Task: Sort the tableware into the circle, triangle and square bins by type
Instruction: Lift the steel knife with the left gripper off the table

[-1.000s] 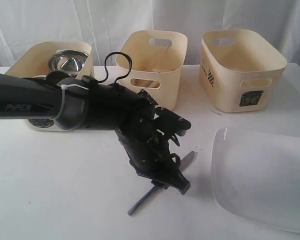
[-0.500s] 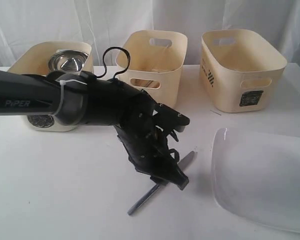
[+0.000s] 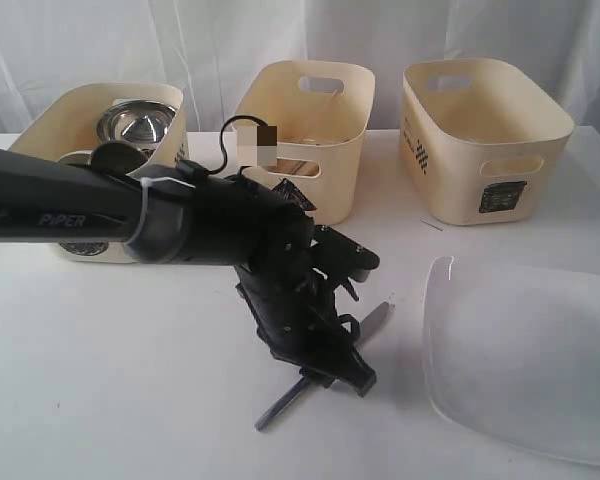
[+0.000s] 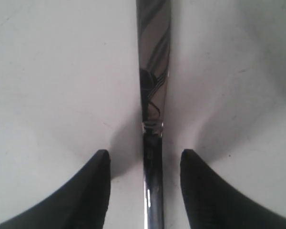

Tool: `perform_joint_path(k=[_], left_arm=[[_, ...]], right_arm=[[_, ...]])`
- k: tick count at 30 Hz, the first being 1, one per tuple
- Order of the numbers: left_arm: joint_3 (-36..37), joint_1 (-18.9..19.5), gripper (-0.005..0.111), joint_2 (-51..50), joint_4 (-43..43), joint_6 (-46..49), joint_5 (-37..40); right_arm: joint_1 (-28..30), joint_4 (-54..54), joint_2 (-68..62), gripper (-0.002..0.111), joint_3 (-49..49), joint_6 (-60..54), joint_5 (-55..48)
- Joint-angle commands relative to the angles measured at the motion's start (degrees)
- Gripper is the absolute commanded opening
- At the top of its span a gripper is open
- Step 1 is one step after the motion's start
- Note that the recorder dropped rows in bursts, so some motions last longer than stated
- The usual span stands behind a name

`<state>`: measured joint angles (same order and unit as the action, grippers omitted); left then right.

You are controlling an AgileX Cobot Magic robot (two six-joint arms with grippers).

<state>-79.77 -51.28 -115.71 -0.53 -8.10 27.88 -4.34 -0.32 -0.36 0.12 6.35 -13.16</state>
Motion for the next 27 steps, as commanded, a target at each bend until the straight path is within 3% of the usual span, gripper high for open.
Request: perform_joint_path(k=[1,7,17,27], left_arm=[[-0.14,-0.24,0.051,0.16,-0.66,-0.04,0.68],[-0.14,-0.24,0.048,-0.51,-0.66,-1.03,1.03],[-0.14,-0.45,0.002,-1.50,-0.90,-3.30,2.42],[-0.25,-0.45,0.000,4.08,0.53,-5.14,4.24]], right_arm=[[0.37,-0.07,0.36,0.000,-0.12,-0.16,0.51],[0.37,-0.07,0.36,0.000,-0.12,-0.16,0.51],[0.37,-0.07,0.36,0.000,-0.12,-0.16,0.51],[0.37,-0.07,0.36,0.000,-0.12,-0.16,0.51]])
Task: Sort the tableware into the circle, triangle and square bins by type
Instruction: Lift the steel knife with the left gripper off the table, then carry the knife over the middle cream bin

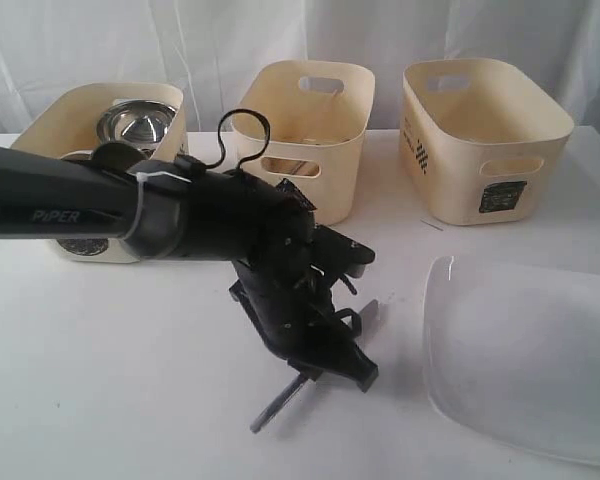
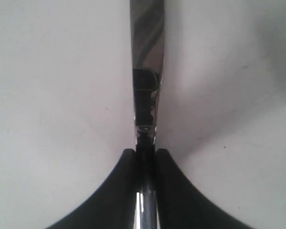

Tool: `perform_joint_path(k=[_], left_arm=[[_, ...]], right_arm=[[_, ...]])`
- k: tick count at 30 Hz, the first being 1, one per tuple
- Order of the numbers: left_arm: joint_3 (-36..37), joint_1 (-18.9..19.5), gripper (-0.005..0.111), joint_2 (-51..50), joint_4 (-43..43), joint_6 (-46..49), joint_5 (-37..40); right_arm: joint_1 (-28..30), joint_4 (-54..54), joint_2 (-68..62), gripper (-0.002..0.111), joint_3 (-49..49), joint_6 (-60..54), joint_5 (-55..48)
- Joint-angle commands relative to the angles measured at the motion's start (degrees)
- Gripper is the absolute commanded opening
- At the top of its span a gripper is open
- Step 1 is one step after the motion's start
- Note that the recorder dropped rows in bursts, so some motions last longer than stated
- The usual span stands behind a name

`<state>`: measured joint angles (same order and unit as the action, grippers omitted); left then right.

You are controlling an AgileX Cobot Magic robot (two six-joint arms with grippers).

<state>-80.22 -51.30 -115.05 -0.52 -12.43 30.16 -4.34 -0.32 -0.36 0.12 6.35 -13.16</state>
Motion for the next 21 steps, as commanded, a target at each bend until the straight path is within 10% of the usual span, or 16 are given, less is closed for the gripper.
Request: perform_joint_path(k=[1,21], left_arm=[[0.20,-0.43,0.000,4.26,0.87,-0.81,2.19],[-11.65,0.74,0.000,10.75,20.26,-0.81,-16.33]], right_arm=[[0.37,-0.07,0.36,0.000,-0.12,-0.16,0.51],[0.37,-0.07,0.36,0.000,-0.12,-0.16,0.51]])
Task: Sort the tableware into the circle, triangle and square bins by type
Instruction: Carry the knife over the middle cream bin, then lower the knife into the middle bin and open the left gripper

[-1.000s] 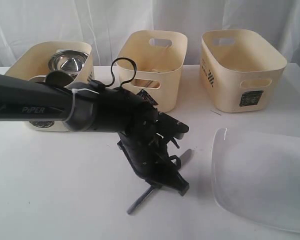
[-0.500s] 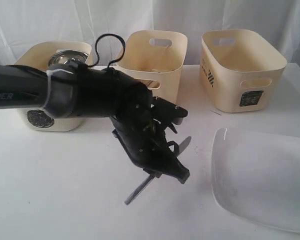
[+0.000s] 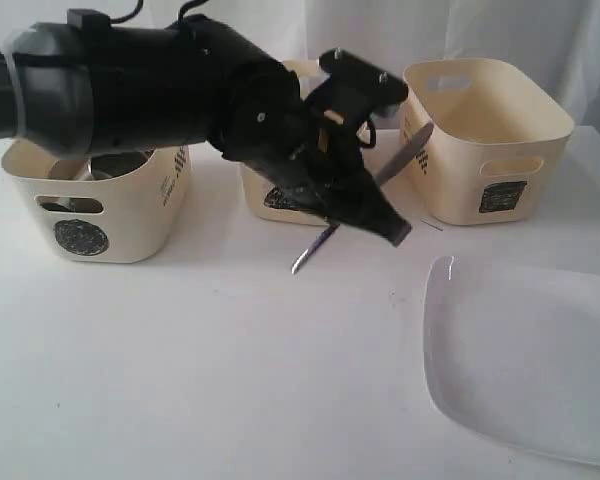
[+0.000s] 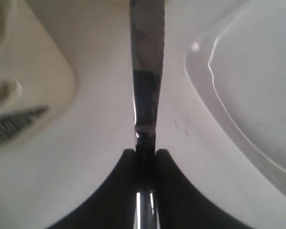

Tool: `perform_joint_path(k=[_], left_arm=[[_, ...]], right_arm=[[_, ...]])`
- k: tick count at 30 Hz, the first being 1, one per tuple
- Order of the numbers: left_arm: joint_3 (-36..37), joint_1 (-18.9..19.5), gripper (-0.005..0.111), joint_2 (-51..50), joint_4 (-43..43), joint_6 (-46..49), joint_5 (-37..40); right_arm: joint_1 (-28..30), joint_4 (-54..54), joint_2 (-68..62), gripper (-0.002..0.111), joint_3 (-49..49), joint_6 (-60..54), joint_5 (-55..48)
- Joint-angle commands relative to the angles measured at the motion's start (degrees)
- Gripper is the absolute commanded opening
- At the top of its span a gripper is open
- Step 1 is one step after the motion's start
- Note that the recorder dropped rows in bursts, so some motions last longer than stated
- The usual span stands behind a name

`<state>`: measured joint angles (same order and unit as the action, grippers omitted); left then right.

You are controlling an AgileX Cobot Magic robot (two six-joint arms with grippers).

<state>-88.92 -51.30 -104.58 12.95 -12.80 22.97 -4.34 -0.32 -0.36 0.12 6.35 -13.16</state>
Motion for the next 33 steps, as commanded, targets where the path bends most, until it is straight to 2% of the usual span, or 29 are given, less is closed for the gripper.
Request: perform_joint_path(k=[1,6,10,15,19,24,33], left_arm=[[-3.77,1.09,0.000,-0.25,7.69,-0.44,-11.20],[-9.34,3.21,0.000,-5.20,9.95,-0.44,-16.83],[-14.62,4.64,0.000,-11.28,15.04,-0.30,-21.74],[-21.86,7.81,0.000,-18.05,15.04,-0.30,-23.52],[-26.01,7.85,0.000,-18.20,18.44,-0.30,-23.37],[-28.47,8.71,0.000,-18.20,20.90,-0.30,-23.75],[-28.47,9.97,0.000,-20.89,20.90,-0.34,-28.32]], right_arm=[[0.37,-0.07,0.36,0.000,-0.12,-0.16,0.51],[0.37,-0.07,0.36,0.000,-0.12,-0.16,0.51],[0.37,-0.07,0.36,0.000,-0.12,-0.16,0.51],[0.37,-0.07,0.36,0.000,-0.12,-0.16,0.51],[0.37,-0.07,0.36,0.000,-0.12,-0.16,0.51],[0.37,-0.07,0.36,0.000,-0.12,-0.16,0.51],[0.37,-0.07,0.36,0.000,-0.12,-0.16,0.51]])
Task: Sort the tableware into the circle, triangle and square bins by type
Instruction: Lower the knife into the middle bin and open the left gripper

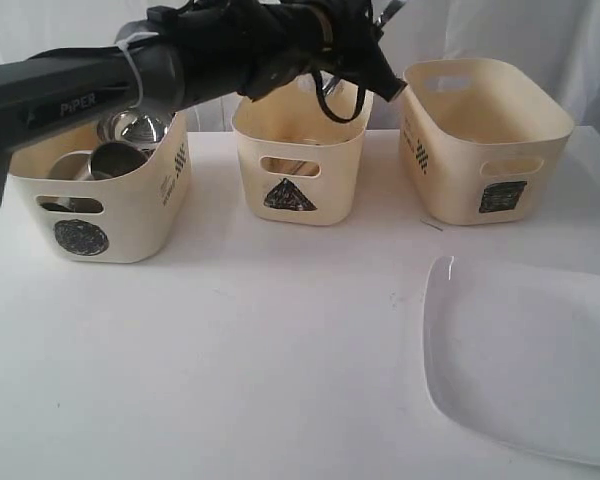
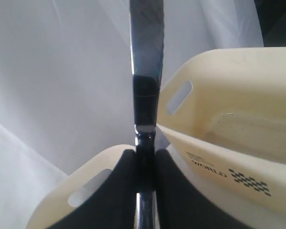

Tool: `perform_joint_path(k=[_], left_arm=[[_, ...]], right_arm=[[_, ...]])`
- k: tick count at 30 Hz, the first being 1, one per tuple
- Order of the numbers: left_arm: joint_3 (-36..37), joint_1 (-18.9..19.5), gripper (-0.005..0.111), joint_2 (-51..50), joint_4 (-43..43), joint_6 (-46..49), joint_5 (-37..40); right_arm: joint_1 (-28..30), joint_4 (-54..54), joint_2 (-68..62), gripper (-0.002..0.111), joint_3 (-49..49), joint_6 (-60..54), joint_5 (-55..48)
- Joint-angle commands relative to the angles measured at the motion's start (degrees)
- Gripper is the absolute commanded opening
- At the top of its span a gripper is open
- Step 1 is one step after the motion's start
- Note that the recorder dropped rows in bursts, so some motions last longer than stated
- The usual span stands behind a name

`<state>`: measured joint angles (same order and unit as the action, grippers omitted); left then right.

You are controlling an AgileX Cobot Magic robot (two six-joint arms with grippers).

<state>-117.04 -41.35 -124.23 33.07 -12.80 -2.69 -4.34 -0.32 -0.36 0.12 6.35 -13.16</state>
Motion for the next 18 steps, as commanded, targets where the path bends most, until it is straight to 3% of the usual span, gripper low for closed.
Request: perform_joint_path(k=[1,6,18], left_arm=[[-0.35,0.02,0.000,-1.57,0.77,-0.34,-3.39],[-0.35,0.69,0.000,-4.45,0.77,-0.22,-8.39],[-0.35,1.52,0.000,-6.57,-1.86,6.71,-10.93]], right_arm=[[0.37,-0.07,0.36,0.000,-0.12,-0.16,0.51],[0.37,-0.07,0.36,0.000,-0.12,-0.16,0.51],[0.37,-0.07,0.36,0.000,-0.12,-0.16,0.51]])
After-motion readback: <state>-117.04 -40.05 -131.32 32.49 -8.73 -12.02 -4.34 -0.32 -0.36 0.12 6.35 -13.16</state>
